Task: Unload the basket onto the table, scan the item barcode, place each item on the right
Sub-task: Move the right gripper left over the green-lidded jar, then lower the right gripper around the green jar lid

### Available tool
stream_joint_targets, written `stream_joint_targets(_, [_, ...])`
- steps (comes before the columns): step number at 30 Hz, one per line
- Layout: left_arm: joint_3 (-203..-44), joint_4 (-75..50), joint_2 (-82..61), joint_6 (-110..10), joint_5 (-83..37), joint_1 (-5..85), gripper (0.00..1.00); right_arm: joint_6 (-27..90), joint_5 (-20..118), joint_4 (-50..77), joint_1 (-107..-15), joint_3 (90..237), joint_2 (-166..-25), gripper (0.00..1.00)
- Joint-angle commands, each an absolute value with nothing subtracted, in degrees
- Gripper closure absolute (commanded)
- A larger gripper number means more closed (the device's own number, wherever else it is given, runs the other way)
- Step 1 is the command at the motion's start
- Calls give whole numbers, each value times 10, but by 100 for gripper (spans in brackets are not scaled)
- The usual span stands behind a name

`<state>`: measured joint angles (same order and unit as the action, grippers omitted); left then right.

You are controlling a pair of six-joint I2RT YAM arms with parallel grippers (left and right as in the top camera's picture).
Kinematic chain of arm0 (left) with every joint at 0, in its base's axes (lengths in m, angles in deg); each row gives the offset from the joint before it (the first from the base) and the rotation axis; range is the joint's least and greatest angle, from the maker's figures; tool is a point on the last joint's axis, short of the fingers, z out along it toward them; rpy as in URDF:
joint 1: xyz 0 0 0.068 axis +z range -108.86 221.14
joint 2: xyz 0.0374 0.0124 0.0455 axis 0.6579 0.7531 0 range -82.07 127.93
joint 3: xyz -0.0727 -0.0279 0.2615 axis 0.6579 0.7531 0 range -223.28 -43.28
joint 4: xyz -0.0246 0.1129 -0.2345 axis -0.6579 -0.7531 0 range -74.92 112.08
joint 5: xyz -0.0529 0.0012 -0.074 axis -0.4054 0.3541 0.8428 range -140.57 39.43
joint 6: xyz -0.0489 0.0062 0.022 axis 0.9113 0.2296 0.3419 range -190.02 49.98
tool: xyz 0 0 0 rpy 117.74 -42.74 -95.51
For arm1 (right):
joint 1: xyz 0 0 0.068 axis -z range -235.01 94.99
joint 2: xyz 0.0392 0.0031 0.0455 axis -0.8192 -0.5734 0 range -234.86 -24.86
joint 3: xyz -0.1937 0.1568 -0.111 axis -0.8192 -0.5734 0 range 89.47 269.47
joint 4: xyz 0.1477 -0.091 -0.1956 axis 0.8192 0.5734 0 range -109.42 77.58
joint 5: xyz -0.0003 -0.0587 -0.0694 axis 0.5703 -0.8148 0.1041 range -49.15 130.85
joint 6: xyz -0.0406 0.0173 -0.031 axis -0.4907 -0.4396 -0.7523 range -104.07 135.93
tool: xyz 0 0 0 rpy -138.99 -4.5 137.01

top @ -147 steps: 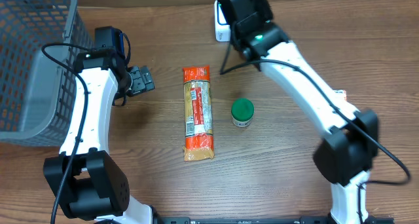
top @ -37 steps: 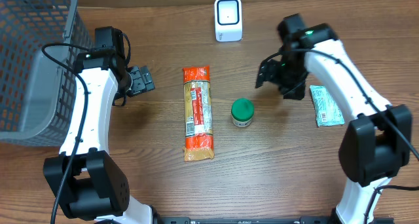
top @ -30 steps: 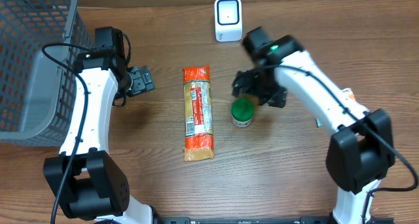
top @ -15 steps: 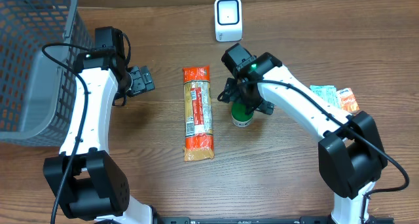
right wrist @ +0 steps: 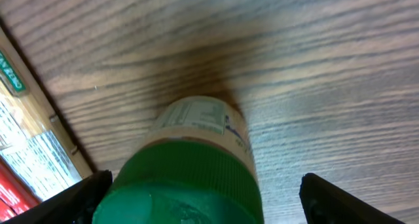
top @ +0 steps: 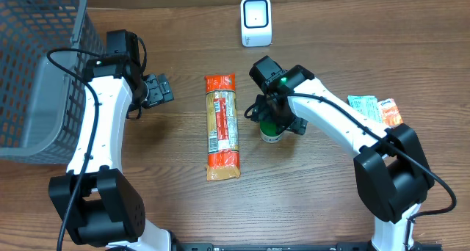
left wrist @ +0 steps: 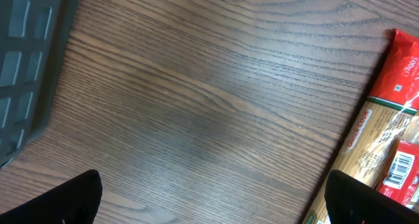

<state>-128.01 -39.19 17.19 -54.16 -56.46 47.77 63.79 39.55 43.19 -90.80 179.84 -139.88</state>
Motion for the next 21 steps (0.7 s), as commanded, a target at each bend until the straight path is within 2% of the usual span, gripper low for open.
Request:
stream_joint_targets(1, [-1285, -391, 169, -555, -570, 479, 0, 642, 409, 429, -917, 1794, -1391, 7])
stream_joint_targets(5, [-1285, -391, 169, -555, -570, 479, 0, 641, 409, 430, -922, 1794, -1391, 8])
stream_joint_targets(10, [-1285, -391, 169, -555, -570, 479, 0, 639, 409, 431, -926, 1794, -1391, 18])
stream_joint_targets(13, [-1285, -391, 169, -555, -570, 479, 0, 635, 409, 438, -926, 1794, -1391, 21])
stream_joint_targets(18, [-1285, -391, 169, -555, -570, 479, 0, 566, 400, 445, -926, 1794, -1391, 43])
stream_joint_targets(21, [-1285, -391, 169, -555, -570, 479, 0, 561, 393, 453, -926, 1794, -1391, 43])
